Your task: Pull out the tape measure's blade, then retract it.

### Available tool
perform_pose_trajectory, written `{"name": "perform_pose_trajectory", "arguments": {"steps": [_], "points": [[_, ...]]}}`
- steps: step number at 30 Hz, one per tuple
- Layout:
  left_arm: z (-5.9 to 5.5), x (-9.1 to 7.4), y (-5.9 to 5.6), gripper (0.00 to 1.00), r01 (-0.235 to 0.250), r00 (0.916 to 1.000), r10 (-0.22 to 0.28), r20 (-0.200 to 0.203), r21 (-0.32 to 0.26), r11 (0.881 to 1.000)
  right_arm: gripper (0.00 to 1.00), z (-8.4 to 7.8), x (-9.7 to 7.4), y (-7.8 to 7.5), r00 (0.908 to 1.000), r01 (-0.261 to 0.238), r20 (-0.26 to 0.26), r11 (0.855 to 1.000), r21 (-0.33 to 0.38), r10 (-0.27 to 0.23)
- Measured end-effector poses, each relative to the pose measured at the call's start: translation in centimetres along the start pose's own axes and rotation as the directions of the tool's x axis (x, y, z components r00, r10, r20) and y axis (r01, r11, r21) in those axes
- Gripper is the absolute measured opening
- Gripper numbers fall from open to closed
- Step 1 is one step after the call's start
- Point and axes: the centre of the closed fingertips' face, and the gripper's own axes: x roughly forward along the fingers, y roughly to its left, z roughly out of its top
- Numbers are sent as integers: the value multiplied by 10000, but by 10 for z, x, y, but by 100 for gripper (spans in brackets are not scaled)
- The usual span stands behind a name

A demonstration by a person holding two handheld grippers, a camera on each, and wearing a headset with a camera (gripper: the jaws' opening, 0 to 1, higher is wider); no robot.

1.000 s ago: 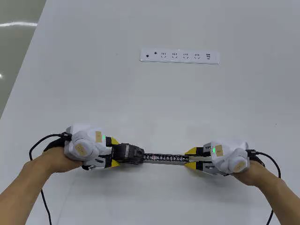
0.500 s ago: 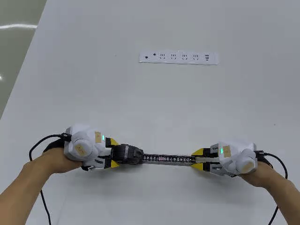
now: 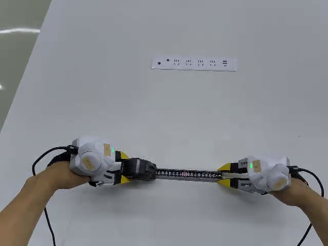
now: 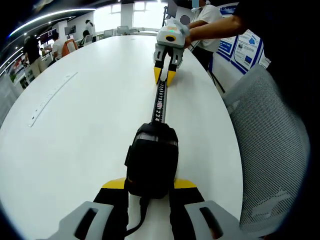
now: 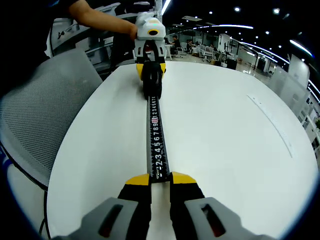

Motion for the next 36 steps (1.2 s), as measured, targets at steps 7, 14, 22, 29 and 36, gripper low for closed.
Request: {"name": "perform_pose_trajectory", "arguments": {"steps": [7,14,22,29,36], "points": [[0,0,0,29,27,10000,-27,-22,-24,10000,11,-10,-9,-2,9998,98,-168,9999,48,-97],[0,0,0,29,54,10000,-54,-84,-6,10000,11,-20,-20,-3,9992,210,-331,9997,119,-206],[1,0,-1,29,97,9999,-97,-138,-5,10000,11,-28,-28,-4,9981,334,-515,9993,193,-323],[2,1,0,29,124,9997,-124,-227,-21,9999,11,-29,-29,-2,9973,310,-676,9994,156,-299],[2,1,0,29,184,9989,-178,-429,153,9997,12,-27,-29,-2,9961,284,-835,9996,34,-280]]}}
